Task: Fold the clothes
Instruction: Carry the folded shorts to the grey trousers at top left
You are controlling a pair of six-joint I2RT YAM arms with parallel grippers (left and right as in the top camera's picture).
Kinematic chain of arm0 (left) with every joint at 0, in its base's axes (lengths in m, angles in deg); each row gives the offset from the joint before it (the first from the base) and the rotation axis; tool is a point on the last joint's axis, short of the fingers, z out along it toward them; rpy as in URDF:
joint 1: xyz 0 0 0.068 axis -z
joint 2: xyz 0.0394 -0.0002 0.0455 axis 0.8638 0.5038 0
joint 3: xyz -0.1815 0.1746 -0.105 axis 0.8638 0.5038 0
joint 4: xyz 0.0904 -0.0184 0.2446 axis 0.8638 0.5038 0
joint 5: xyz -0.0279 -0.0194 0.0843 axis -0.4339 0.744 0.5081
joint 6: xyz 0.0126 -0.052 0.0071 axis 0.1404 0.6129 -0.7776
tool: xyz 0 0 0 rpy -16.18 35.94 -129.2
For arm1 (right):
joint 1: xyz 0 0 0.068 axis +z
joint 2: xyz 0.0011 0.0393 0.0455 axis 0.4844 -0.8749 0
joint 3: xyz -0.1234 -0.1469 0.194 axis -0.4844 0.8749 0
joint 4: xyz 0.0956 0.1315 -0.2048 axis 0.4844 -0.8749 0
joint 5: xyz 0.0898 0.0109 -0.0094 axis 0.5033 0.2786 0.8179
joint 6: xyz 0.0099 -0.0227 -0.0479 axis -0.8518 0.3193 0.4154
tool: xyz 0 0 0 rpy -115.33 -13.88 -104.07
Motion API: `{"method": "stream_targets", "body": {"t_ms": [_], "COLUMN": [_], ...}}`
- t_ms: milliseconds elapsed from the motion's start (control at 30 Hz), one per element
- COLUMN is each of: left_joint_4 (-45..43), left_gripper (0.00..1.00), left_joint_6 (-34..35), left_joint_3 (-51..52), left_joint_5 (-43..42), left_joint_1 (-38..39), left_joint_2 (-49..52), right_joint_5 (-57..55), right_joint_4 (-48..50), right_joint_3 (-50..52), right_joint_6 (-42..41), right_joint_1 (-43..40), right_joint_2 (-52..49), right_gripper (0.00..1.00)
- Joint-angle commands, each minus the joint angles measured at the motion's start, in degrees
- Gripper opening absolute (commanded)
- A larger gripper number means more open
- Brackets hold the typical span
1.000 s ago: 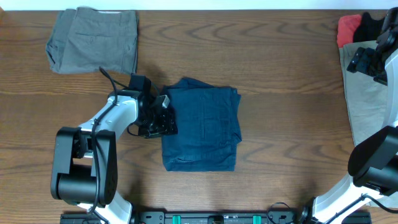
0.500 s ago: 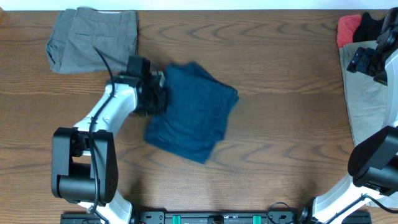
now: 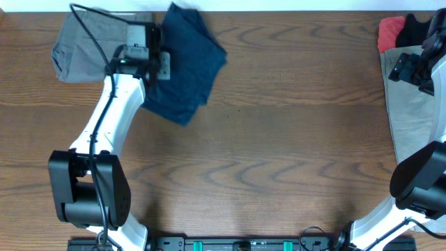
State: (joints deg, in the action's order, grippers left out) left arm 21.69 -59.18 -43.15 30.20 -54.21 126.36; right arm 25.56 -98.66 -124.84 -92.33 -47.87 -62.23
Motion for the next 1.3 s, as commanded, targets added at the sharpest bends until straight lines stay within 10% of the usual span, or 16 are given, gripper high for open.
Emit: {"method": "stream_targets", "body": {"t_ms": [0,1267], "left_joint_4": [-2.23,-10.86], "left_gripper": [0.06,0.06], "left_joint_6": [-0.72,18.12], "left_joint_3": [-3.02,-6.88], "left_joint_5": [2.43,11.93], "left_joint_1": [-2.03,-4.79], "left_joint_2": [0.28,0.59], "right_joint_5": [-0.59,-0.59], "right_joint_4": [0.0,0.0], "right_joint_3": [-0.31,-0.31], "right_joint_6": [-0.68,-0.66], "right_joint_1": [-0.22,-0.22], "right_joint_2": [-0.22,-0.22], "right_gripper": [0.99,0.99]}}
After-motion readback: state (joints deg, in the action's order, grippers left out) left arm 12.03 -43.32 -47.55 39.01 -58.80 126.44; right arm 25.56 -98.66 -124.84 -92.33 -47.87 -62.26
